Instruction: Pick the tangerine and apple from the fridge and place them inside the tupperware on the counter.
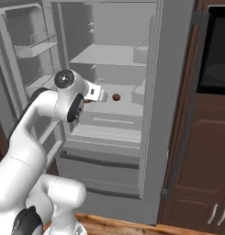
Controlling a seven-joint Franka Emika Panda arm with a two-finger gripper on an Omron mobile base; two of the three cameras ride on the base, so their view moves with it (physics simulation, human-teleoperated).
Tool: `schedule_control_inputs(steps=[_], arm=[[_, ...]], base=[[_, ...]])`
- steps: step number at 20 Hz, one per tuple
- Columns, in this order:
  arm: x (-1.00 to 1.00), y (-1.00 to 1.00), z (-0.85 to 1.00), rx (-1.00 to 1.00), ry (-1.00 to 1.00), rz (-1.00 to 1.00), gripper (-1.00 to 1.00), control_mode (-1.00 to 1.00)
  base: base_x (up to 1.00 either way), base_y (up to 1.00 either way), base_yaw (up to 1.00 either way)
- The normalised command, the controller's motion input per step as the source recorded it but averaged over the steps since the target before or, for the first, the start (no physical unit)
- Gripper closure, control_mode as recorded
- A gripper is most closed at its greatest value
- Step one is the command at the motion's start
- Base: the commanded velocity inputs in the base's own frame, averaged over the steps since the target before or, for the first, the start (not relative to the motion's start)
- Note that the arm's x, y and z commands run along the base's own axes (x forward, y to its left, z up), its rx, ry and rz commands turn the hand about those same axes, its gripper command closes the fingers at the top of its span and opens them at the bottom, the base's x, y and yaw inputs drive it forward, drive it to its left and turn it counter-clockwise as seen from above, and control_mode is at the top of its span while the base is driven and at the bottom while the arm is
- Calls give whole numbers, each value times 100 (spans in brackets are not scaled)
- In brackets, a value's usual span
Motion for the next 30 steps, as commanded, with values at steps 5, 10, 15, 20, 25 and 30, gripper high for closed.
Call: schedule_control_inputs(steps=[5,10,15,20,25,30], arm=[[0,0,0,0,0,0,100,100],[0,0,0,0,0,0,100,100],[0,0,0,0,0,0,100,100],[0,0,0,0,0,0,100,100],[0,0,0,0,0,0,100,100],[0,0,0,0,0,0,100,100]], base=[[-82,7,0],[-37,42,0],[-22,69,0],[-1,86,0],[0,87,0],[0,59,0]])
